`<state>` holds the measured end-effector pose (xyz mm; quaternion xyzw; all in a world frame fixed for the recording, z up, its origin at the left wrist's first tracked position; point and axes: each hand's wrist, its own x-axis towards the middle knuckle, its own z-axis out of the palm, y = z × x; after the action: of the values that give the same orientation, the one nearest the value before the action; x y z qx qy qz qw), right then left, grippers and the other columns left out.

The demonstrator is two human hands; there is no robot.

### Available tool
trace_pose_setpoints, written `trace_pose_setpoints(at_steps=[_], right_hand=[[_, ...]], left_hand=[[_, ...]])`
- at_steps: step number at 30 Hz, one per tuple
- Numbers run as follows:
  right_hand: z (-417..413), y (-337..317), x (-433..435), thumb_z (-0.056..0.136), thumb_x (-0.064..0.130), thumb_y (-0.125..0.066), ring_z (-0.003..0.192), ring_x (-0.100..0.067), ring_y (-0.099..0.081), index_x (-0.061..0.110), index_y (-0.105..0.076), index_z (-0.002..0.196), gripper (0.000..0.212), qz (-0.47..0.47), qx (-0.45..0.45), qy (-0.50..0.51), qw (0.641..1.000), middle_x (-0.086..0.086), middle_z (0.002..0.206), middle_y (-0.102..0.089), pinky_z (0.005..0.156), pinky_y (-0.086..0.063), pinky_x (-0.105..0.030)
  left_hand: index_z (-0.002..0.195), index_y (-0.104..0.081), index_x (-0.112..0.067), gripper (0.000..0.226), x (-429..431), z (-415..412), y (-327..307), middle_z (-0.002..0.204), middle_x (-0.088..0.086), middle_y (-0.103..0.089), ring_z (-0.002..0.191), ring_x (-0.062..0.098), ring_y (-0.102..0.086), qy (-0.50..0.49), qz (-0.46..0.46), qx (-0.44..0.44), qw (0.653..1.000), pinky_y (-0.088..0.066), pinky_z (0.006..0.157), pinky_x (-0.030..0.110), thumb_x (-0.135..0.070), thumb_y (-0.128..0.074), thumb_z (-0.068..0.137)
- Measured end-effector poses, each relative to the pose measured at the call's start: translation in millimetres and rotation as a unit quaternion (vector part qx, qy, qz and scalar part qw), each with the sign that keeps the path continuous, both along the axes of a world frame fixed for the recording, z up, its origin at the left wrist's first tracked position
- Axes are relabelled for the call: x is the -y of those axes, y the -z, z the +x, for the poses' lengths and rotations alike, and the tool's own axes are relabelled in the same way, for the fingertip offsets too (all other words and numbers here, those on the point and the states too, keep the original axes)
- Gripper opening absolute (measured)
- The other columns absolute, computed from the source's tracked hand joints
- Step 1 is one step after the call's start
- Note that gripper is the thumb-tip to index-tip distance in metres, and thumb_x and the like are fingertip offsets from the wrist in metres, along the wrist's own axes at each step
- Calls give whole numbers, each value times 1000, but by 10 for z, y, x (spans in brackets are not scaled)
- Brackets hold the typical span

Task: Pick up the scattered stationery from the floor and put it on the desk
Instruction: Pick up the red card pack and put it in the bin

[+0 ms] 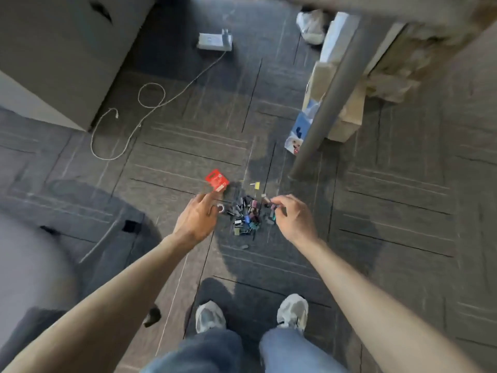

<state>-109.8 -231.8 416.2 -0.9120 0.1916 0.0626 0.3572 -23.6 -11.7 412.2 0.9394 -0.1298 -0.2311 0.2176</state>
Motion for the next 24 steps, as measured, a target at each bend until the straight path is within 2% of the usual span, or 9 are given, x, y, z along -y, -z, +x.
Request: trace_pose_setpoints(at_steps=[4, 7, 9, 11, 14, 17, 19, 22, 24], right_hand=[[209, 1555, -98, 93, 6, -53, 94, -20, -64, 12, -72, 102, 22, 9, 3, -8, 1000, -2, 104, -68, 73, -43, -26], [373, 2571, -45, 95, 12, -51, 103, -21, -62, 16, -70, 105, 22, -32, -12, -53, 998, -1, 111, -67, 73, -46, -27], [494, 3067, 80, 96, 12, -50, 105, -21, -61, 17, -70, 102, 22, -68, -3, -98, 993, -2, 112, -67, 78, -51, -31], [684, 3436, 232, 96, 11, -48, 99, -21, -61, 15, -70, 101, 24, -114, 19, -150, 982, -3, 108, -67, 80, -52, -34], [973, 3778, 416, 96, 7, -47, 94, -19, -60, 9, -69, 106, 24, -163, 31, -204, 965, -5, 106, -66, 79, -48, -28], [1133, 3962, 444, 97, 9, -46, 89, -15, -55, 9, -66, 106, 22, -191, 41, -188, 962, -3, 104, -63, 73, -37, -23], [1093, 4025, 367, 97, 11, -46, 91, -16, -57, 11, -65, 105, 21, -185, 23, -200, 962, -3, 104, -63, 72, -40, -22], [954, 4060, 254, 96, 8, -45, 99, -19, -57, 14, -63, 112, 25, -193, -18, -250, 949, -3, 108, -59, 87, -50, -32], [930, 4056, 189, 93, 2, -45, 110, -21, -54, 16, -53, 132, 42, -168, -24, -249, 954, -4, 124, -54, 95, -50, -37]], left_hand=[[131, -49, -15, 50, -101, 122, 1585, 132, 8, -49, 116, 30, -51, 33, 22, -13, 999, -43, 94, 39, 1, -42, 84], [131, -50, -16, 56, -144, 336, 2682, 134, 7, -49, 117, 30, -52, 87, 27, 10, 996, -45, 93, 43, 6, -46, 80], [133, -51, -19, 49, -168, 502, 3303, 138, 5, -47, 123, 28, -48, 154, 29, 67, 985, -44, 98, 45, -3, -50, 86], [135, -49, -22, 39, -210, 641, 3763, 140, 4, -47, 125, 26, -45, 229, 36, 121, 965, -45, 99, 44, -27, -44, 96], [131, -53, -20, 56, -282, 745, 4183, 134, 5, -52, 121, 26, -46, 296, 55, 155, 941, -45, 98, 43, -53, -27, 94], [124, -56, -20, 40, -288, 787, 4363, 127, 4, -51, 118, 24, -46, 272, 43, 174, 945, -44, 97, 40, -43, -44, 93], [126, -54, -21, 40, -277, 794, 4350, 129, 5, -46, 118, 23, -45, 258, 35, 141, 955, -45, 97, 41, -41, -52, 91], [129, -52, -18, 49, -301, 847, 4297, 129, 8, -45, 116, 24, -44, 271, 42, 86, 958, -43, 97, 41, -39, -61, 86], [126, -53, -16, 39, -311, 868, 4295, 124, 7, -46, 109, 23, -48, 244, 24, 85, 966, -44, 90, 33, -32, -58, 91]])
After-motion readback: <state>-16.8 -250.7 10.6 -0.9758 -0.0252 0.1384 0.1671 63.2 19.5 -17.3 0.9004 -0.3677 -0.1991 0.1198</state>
